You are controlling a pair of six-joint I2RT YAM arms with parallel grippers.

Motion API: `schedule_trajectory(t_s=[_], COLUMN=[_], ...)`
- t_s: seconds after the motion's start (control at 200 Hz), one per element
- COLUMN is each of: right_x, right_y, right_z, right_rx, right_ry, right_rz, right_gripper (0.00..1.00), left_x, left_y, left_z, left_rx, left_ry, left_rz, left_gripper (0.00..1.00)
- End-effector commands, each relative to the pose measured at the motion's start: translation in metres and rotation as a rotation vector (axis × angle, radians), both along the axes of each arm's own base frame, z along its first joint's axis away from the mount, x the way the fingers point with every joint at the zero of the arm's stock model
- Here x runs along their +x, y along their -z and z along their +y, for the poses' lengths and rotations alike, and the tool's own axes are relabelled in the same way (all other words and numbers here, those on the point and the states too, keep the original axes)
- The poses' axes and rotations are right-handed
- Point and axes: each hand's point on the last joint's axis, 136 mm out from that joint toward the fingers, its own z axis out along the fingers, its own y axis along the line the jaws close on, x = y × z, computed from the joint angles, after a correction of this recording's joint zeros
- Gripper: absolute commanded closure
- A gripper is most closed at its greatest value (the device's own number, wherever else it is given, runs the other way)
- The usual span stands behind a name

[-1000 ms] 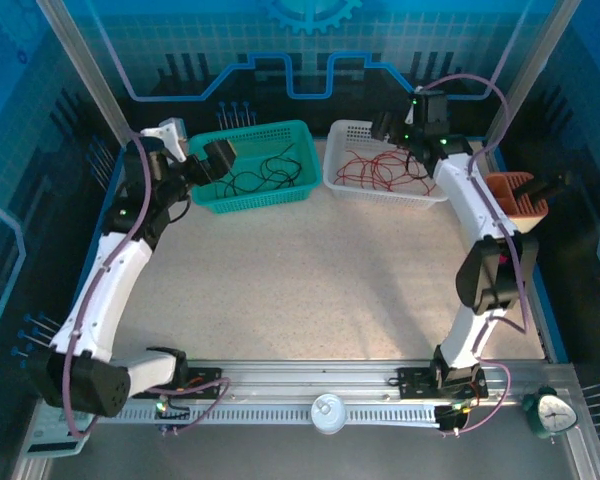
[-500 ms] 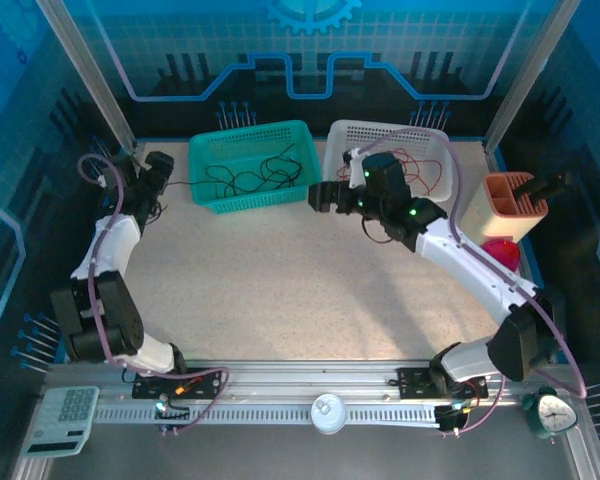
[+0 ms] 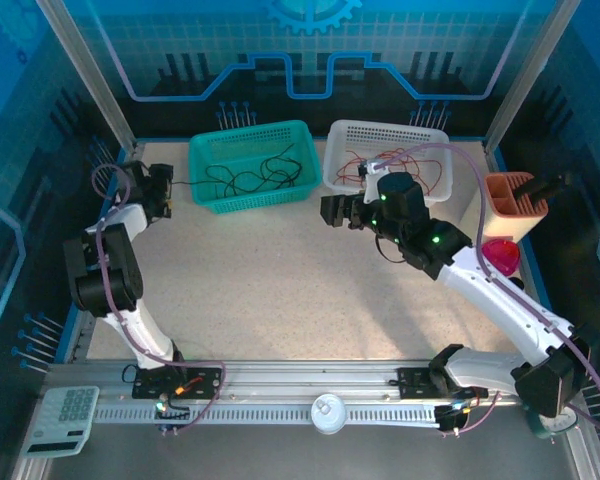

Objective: Untangle the cables

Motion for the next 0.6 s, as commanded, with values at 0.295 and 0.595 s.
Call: schedule_trajectory(t_s=[0.295,0.595], right_x=[-0.015,-0.021], right_y=[-0.01,-0.023], right_z=[-0.018,-0.029], right_rx=[-0.027,-0.039], right_ry=[0.036,0.063], right_rz=[-0.013,-0.041], right_gripper=[0.05,0.05], left_x=[0.047,0.06], left_y=[-0.001,0.014], left_z=[0.009,-0.005], left_rx=[-0.03,-0.048], left_ry=[0.001,0.036], left_rz=[-0.067,-0.089], left_gripper=[0.26,0.49])
